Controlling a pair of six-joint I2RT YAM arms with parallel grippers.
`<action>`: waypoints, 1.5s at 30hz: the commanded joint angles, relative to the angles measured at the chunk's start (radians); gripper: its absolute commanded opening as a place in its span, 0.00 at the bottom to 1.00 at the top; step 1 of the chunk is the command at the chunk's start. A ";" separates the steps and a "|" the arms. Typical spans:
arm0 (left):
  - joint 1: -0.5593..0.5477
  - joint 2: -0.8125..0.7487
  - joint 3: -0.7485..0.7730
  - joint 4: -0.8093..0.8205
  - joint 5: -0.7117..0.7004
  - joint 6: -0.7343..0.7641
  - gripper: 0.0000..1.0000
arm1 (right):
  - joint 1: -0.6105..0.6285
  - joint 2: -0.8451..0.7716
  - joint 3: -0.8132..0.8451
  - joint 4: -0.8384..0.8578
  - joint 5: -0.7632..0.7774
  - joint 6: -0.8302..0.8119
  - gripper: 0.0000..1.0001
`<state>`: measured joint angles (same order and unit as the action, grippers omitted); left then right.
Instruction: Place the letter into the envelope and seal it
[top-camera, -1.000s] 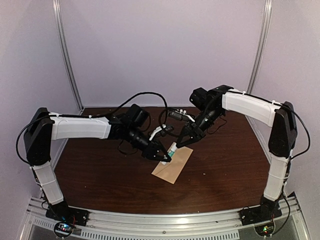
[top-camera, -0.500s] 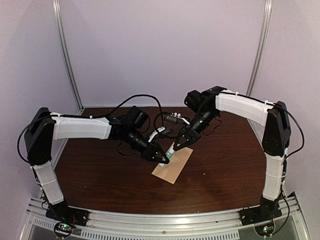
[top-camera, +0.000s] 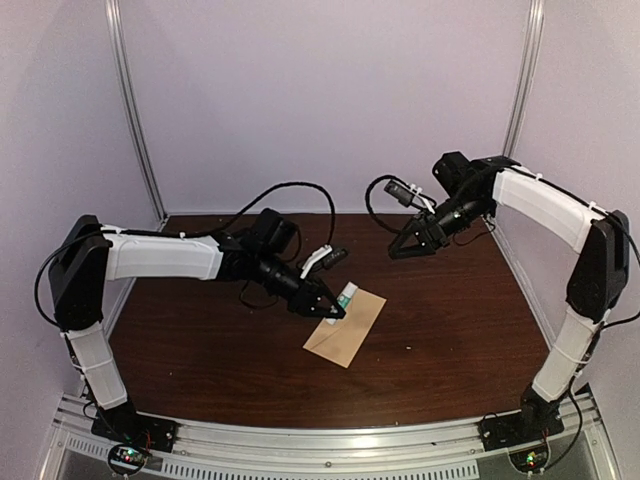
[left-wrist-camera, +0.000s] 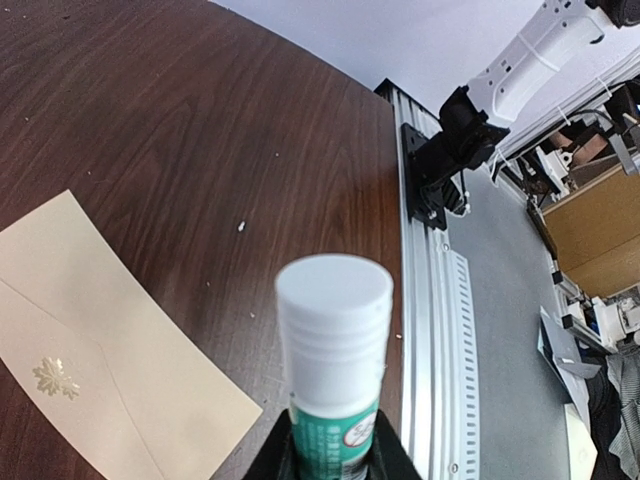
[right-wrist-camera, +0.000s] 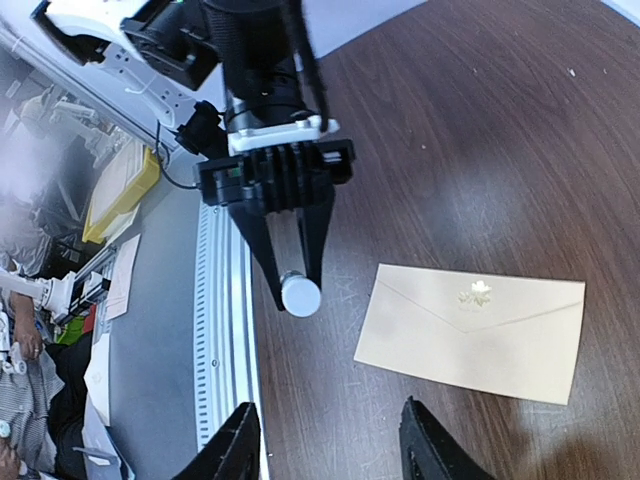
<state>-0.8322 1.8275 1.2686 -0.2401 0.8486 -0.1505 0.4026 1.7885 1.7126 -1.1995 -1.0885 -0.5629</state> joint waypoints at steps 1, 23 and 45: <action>0.000 -0.036 -0.049 0.197 0.030 -0.059 0.00 | 0.015 -0.096 -0.193 0.297 -0.164 0.067 0.52; -0.001 -0.110 -0.217 0.641 0.148 -0.258 0.00 | 0.203 -0.042 -0.196 0.551 -0.240 0.247 0.51; 0.009 -0.145 -0.228 0.662 0.033 -0.273 0.00 | 0.239 -0.039 -0.247 0.608 -0.152 0.284 0.18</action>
<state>-0.8318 1.7359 1.0473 0.3412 0.9611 -0.4053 0.6170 1.7523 1.4914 -0.6350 -1.3045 -0.3027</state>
